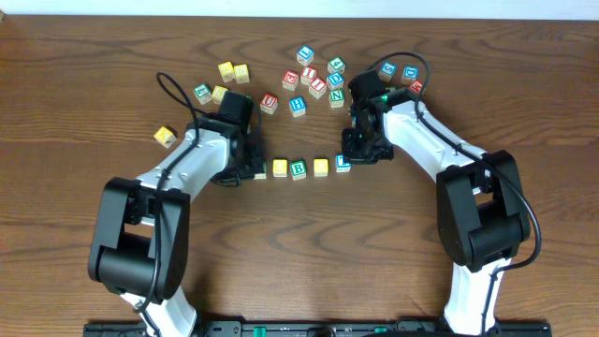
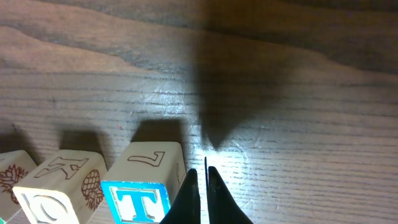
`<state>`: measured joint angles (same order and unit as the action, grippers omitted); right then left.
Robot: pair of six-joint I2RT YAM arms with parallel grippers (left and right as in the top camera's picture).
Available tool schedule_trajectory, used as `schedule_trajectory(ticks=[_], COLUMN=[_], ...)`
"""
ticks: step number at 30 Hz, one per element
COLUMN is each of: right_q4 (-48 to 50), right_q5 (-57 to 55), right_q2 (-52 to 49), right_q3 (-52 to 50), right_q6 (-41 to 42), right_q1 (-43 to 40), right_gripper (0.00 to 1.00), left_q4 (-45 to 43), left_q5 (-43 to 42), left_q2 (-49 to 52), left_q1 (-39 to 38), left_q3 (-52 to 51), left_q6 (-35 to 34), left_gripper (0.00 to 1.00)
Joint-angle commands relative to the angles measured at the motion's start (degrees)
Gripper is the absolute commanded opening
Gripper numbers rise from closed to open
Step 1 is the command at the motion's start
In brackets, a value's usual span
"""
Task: Spell out ROBOT
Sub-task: 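Push the row ends inward with both grippers to close gaps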
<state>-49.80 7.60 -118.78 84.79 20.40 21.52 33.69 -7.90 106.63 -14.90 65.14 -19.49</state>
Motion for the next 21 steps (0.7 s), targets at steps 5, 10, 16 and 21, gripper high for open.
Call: schedule_trajectory(ticks=[5, 10, 16, 21], right_q4=[1.2, 1.9, 2.3, 2.3], right_q5=[0.6, 1.0, 2.3, 2.5], right_q2=[-0.4, -0.4, -0.4, -0.4], right_q3=[-1.0, -1.0, -1.0, -1.0], right_q6=[0.8, 0.8, 0.8, 0.8], right_q1=[2.2, 3.5, 3.8, 4.7], right_gripper=[0.01, 0.01, 0.01, 0.01], left_q4=[-0.7, -0.6, -1.3, -2.1], left_q5=[-0.7, -0.7, -0.7, -0.7], left_q2=[0.7, 0.7, 0.7, 0.7], left_q1=[-1.6, -1.9, -4.5, -5.4], left_q3=[-1.0, -0.8, 0.0, 0.3], left_q6=[0.6, 1.1, 3.3, 5.0], left_gripper=[0.07, 0.07, 0.07, 0.07])
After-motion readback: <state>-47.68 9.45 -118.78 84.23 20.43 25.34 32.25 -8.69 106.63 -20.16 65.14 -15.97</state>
